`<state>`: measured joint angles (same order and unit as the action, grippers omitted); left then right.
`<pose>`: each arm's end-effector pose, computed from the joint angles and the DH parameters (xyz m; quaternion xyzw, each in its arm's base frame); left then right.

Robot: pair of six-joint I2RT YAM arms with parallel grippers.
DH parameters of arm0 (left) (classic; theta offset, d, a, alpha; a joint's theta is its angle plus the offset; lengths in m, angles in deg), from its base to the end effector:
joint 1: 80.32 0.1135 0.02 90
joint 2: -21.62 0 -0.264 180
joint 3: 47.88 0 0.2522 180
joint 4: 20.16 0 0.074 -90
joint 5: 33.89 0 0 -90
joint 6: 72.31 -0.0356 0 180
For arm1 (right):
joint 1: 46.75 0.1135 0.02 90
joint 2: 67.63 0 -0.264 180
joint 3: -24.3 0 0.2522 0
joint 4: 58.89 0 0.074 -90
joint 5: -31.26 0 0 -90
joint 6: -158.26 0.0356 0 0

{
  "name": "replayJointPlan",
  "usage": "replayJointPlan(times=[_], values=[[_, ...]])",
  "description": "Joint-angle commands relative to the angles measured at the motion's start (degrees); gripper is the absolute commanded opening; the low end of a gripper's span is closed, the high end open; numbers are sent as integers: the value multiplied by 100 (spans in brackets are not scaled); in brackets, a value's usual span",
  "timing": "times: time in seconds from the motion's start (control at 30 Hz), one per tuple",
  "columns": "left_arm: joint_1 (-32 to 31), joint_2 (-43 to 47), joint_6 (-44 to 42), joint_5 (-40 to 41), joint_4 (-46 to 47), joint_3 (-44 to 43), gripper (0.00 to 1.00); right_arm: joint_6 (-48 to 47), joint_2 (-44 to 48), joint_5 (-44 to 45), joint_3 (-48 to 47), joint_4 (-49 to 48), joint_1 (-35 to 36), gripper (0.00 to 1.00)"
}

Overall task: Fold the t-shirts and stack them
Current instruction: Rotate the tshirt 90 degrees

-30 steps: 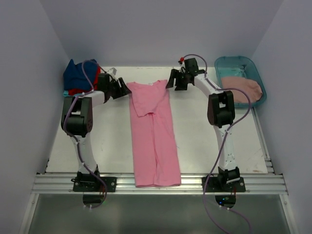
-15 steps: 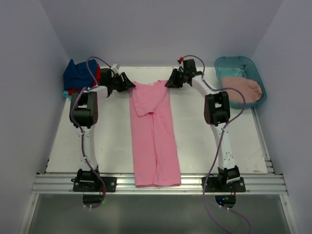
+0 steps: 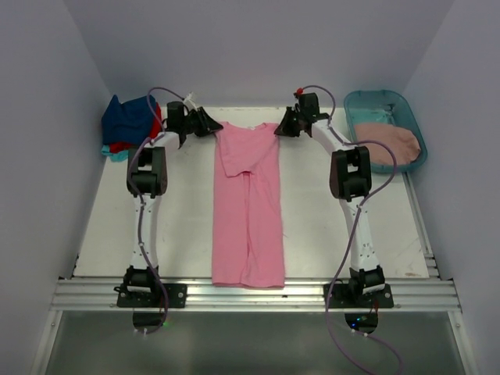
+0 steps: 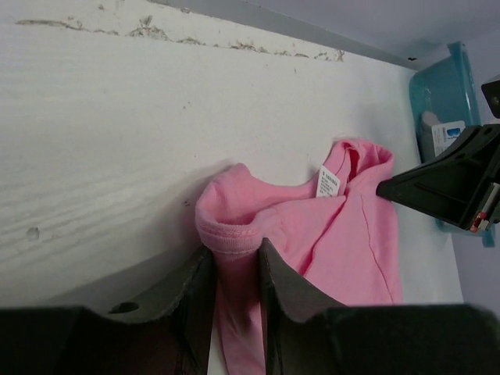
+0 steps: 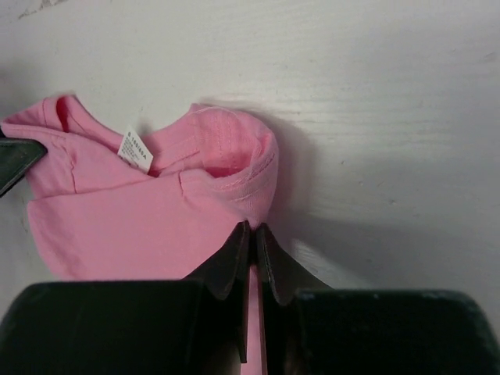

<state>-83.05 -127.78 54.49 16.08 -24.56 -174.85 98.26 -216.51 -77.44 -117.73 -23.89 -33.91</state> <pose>0.5690 -0.0501 0.1060 -0.0631 0.8178 -0.4408 0.3645 0.5597 0.1393 0.1480 0.0689 0.9007 0.2851 0.3205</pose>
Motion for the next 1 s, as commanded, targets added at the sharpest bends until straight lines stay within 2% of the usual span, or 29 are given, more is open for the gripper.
replayJointPlan(times=[0.0,0.1,0.13,0.17,0.2,0.23,0.27,0.3,0.33,0.37,0.43,0.5,0.53,0.57,0.6,0.63,0.7,0.73,0.77,0.83,0.87,0.93,0.97], values=[[0,-413,407,-259,258,-762,30,-3,131,323,-436,-181,-89,4],[0,-668,758,-356,618,-1070,29,84,157,306,-165,-680,-97,5],[0,-721,837,-374,802,-1150,29,137,253,271,-16,-1143,-98,6],[8,-748,1012,-417,934,-1203,32,173,298,201,290,-1383,-98,8],[8,-783,1109,-496,1083,-1256,36,277,350,26,476,-1681,-115,18],[17,-757,1293,-532,1407,-1239,48,348,499,-28,887,-2363,-115,32],[35,-713,1382,-567,1619,-1100,55,418,587,-55,1117,-2674,-124,54],[44,-574,1470,-637,2039,-1011,61,489,684,-55,1302,-2938,-124,71],[61,-468,1558,-664,2269,-888,66,507,772,-46,1626,-3341,-133,98],[105,-363,1741,-699,2515,-591,73,533,981,-55,1821,-3554,-141,99],[175,50,1944,-813,3286,-265,76,542,1228,6,2451,-4115,-150,99],[263,647,2279,-883,4077,481,78,560,1720,15,2893,-4521,-177,99],[272,902,2332,-910,4212,788,84,568,1957,102,3382,-4610,-185,99],[490,1565,2332,-806,4388,1670,85,560,2438,190,3692,-4715,-185,99],[527,1938,2280,-770,4642,2158,85,542,2747,313,4008,-4855,-168,99],[571,2690,1992,-621,4540,3094,85,533,3316,523,4664,-4883,-168,99],[580,3467,1718,-331,4172,4074,85,455,3978,788,5613,-4726,-142,99],[571,3827,1482,-252,3996,4514,85,359,4259,902,5846,-4560,-46,99],[545,4562,1332,28,3716,5327,85,97,4610,1277,6074,-4280,16,99],[492,5356,658,362,2759,6061,84,-107,5507,1552,6758,-3698,261,99],[396,6135,453,773,2372,6700,84,-265,5762,1623,6936,-3453,367,99],[273,6868,-12,1005,1300,7231,84,-267,6536,2062,7436,-2565,752,99],[-50,7481,-102,1250,843,7634,84,-223,6747,2124,7622,-2345,877,99]])
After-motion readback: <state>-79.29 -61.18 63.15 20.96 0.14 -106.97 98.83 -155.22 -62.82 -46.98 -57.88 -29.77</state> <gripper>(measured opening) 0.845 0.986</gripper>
